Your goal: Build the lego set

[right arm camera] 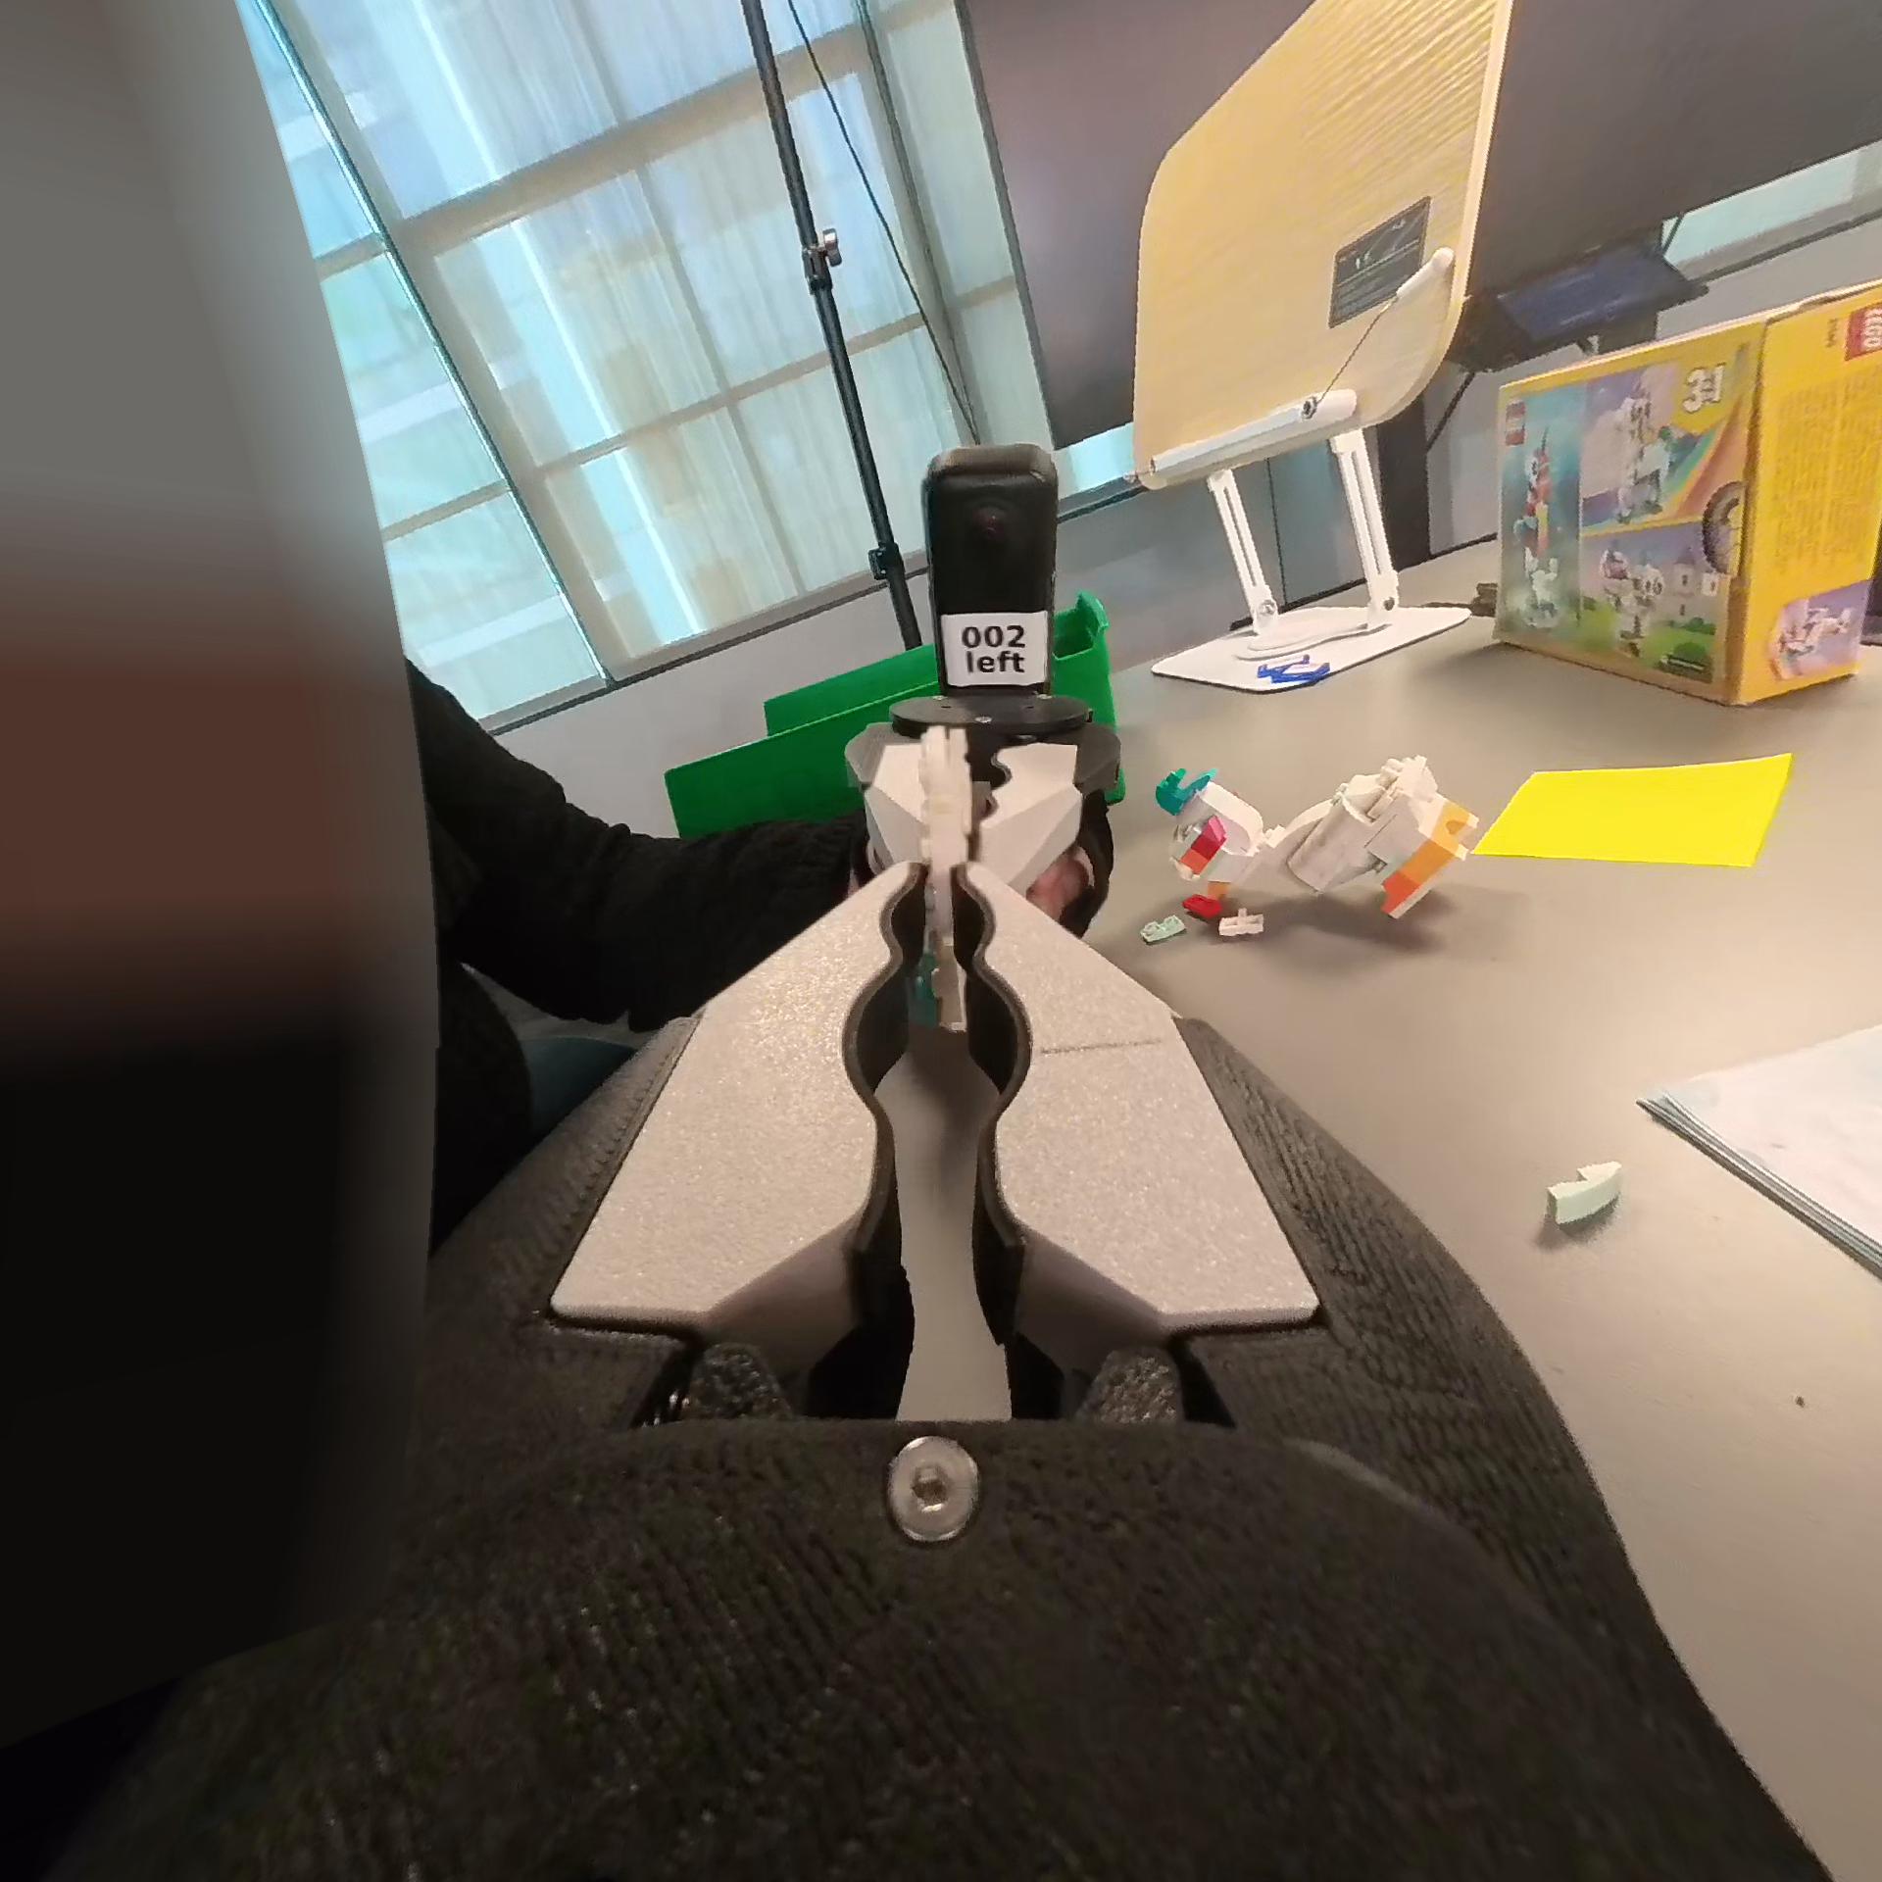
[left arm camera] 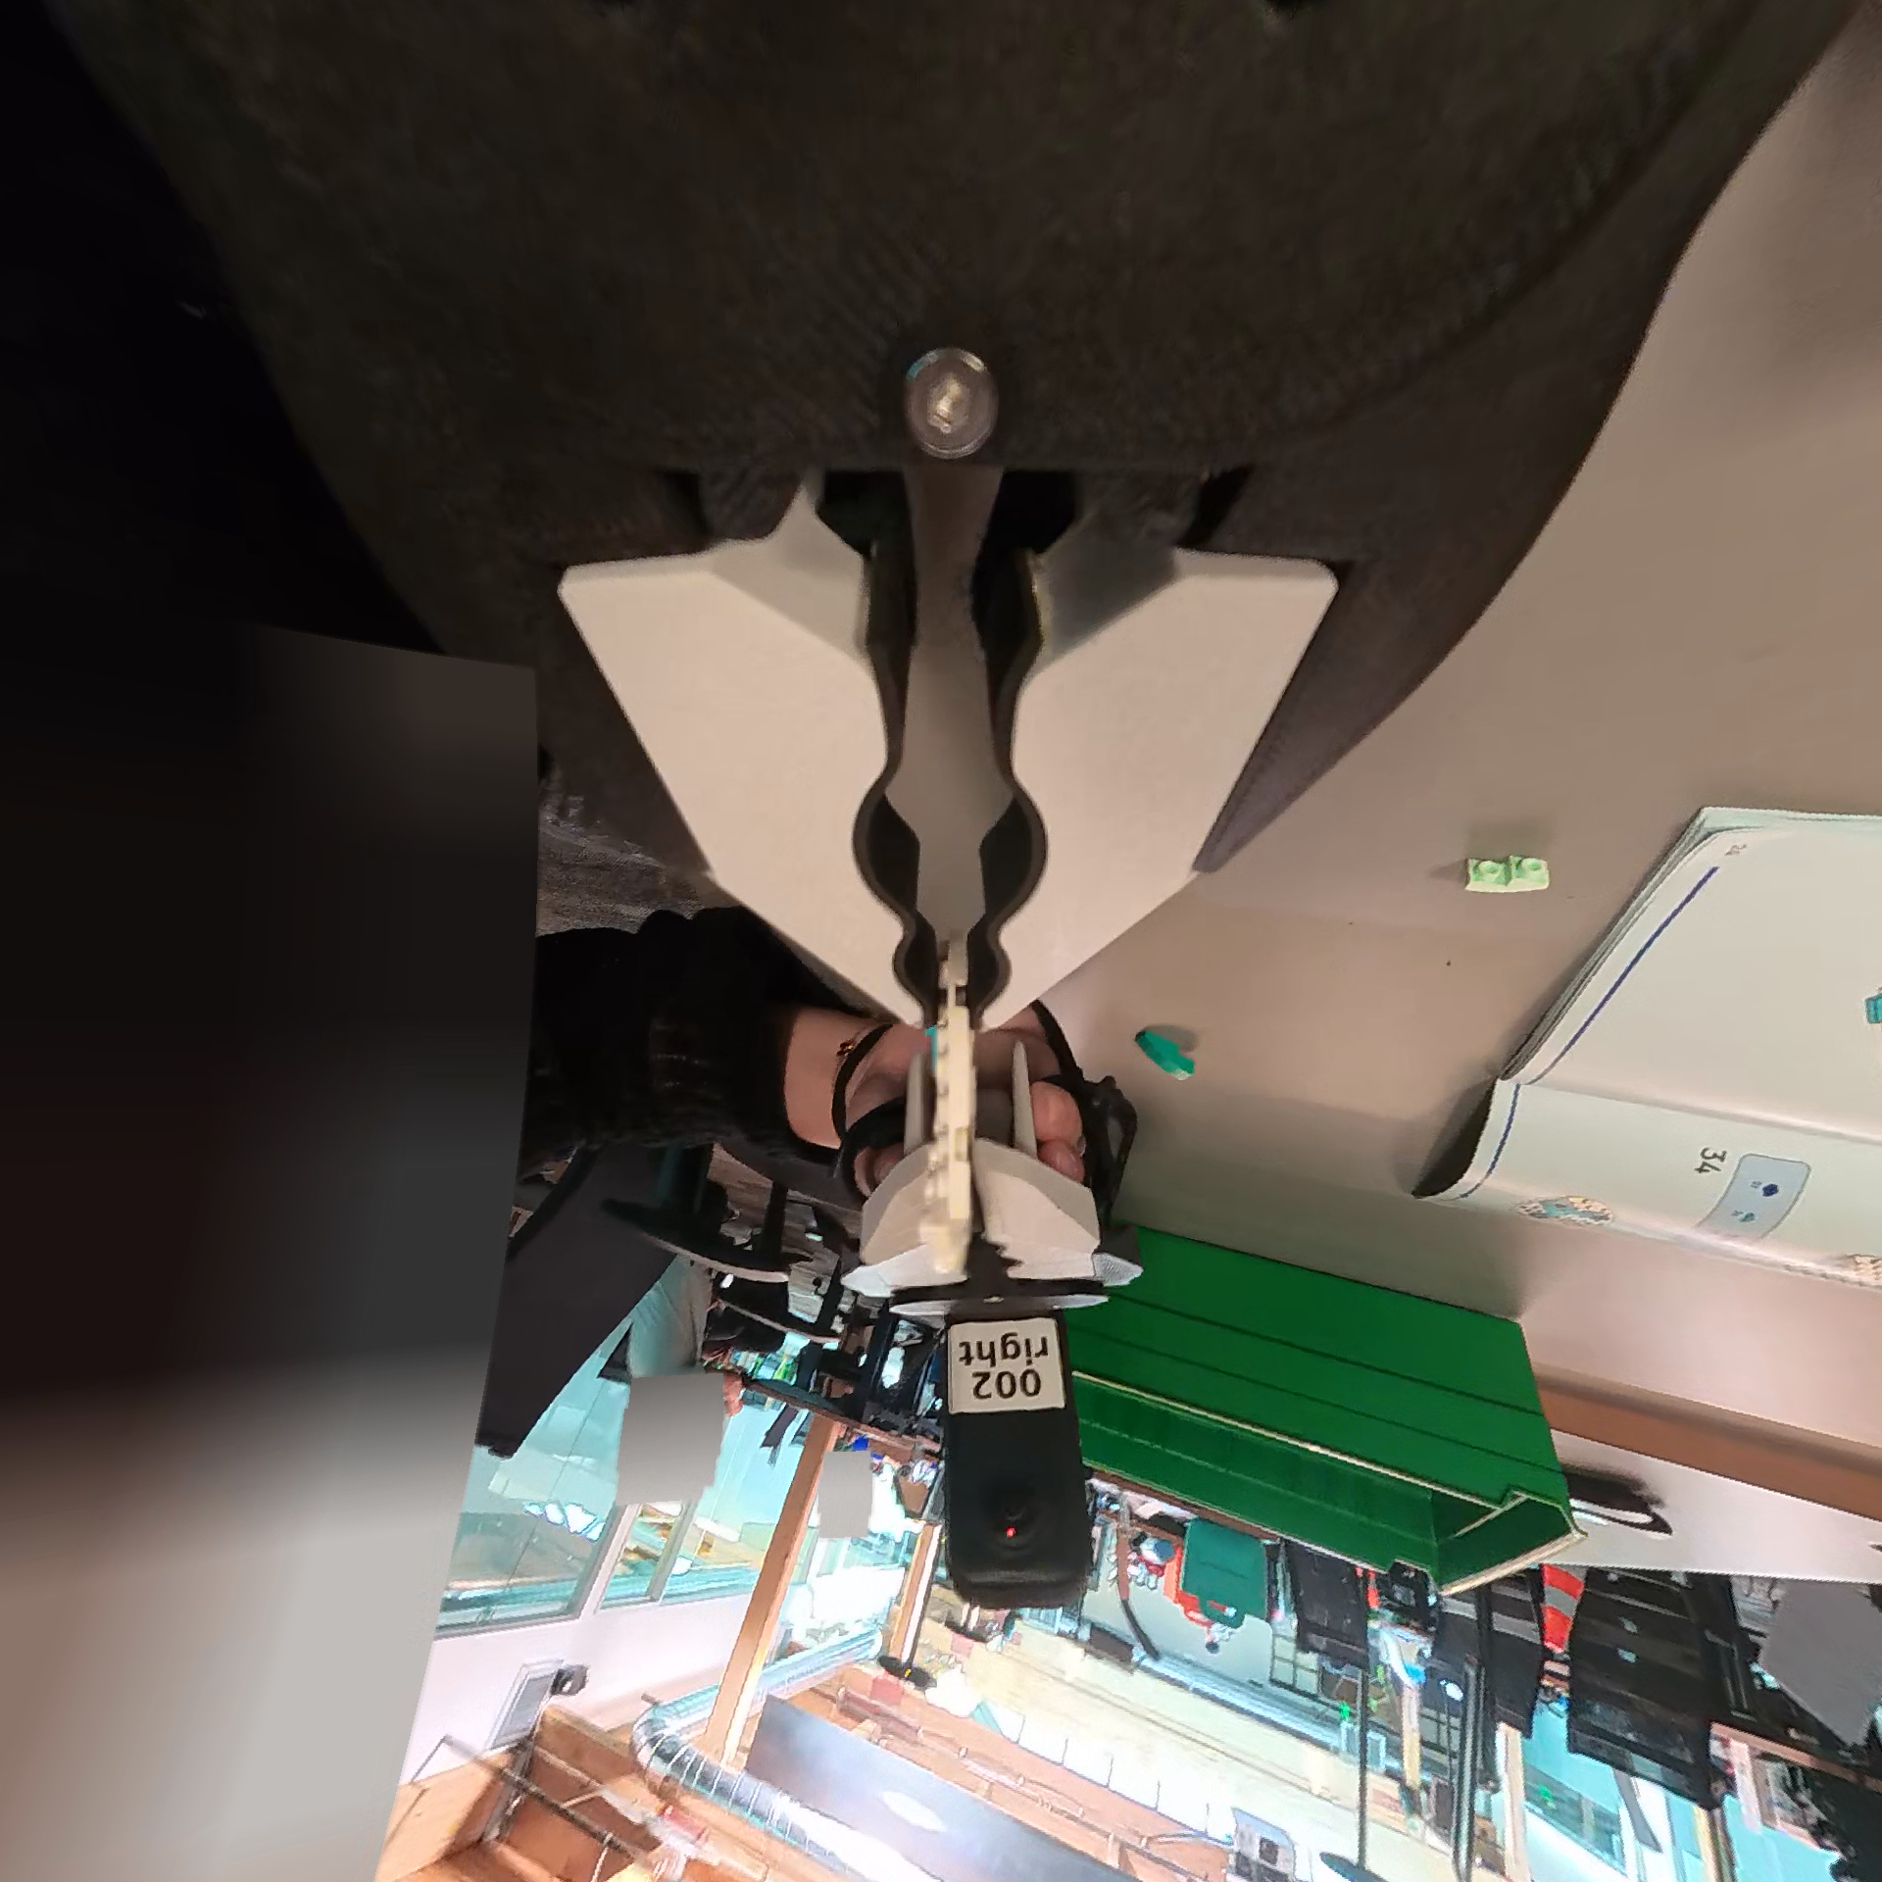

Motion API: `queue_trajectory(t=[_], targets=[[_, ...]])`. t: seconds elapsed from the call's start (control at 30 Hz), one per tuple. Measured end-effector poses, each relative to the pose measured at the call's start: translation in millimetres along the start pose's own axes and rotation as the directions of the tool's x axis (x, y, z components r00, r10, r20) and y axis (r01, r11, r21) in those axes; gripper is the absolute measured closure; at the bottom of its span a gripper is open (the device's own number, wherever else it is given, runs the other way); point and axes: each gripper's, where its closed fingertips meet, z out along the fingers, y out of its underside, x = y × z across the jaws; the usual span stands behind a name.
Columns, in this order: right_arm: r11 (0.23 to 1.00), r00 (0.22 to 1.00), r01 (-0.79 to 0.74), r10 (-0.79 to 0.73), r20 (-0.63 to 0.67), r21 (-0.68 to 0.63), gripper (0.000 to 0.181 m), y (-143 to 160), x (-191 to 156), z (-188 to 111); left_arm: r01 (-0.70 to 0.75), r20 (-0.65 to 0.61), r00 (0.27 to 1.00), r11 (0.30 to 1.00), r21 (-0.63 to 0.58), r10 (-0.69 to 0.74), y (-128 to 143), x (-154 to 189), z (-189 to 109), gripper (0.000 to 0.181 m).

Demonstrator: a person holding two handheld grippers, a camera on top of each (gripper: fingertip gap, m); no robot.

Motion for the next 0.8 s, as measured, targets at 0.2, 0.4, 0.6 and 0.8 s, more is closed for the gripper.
queue_trajectory(t=[0.2,0.4,0.6,0.8], targets=[[1.0,1.0,0.011,-0.011,-0.018,-0.016,0.179,2.3,2.2,0.3,-0.011,0.011,1.0,1.0,-0.01,0.011,1.1,-0.6,0.4,0.178],[1.0,0.999,0.005,-0.005,-0.032,-0.013,0.179,2.6,4.8,0.6,-0.022,0.029,0.999,1.0,-0.013,0.022,1.4,-2.6,-0.2,0.178],[1.0,0.999,0.002,-0.002,-0.037,-0.002,0.179,0.9,5.9,0.3,-0.042,0.051,0.998,0.999,-0.001,0.042,-0.2,-3.8,0.2,0.178],[1.0,0.999,-0.007,0.008,-0.049,0.022,0.179,-1.0,7.8,1.1,-0.026,0.052,0.998,0.999,0.022,0.025,-2.9,-4.8,-0.5,0.177]])
